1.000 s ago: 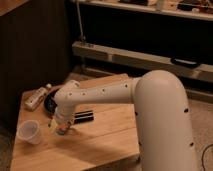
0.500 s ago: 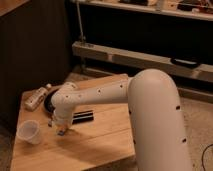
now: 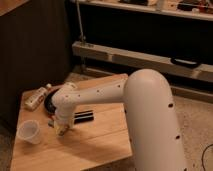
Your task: Place the pepper in the ceramic bowl
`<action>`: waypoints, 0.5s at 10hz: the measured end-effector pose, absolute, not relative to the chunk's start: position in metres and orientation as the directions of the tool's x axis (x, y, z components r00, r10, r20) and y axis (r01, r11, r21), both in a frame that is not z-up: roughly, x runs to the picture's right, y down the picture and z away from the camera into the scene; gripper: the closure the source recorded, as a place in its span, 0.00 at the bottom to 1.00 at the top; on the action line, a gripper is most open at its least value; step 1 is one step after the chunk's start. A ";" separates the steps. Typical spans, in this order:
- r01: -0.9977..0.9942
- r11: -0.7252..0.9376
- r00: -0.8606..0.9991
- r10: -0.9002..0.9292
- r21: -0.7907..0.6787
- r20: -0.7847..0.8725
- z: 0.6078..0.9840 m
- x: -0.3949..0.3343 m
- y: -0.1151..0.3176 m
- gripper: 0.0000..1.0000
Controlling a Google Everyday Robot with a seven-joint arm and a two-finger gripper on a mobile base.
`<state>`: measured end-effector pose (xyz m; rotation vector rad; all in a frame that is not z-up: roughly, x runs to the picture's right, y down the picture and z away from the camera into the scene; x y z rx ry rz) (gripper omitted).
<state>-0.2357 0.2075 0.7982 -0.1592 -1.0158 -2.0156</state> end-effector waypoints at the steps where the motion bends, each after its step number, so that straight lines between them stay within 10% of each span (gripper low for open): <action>1: 0.740 -0.307 -0.628 -0.635 0.598 0.450 0.801 -0.235 0.207 0.41; 5: 0.748 -0.302 -0.615 -0.652 0.592 0.444 0.812 -0.236 0.206 0.60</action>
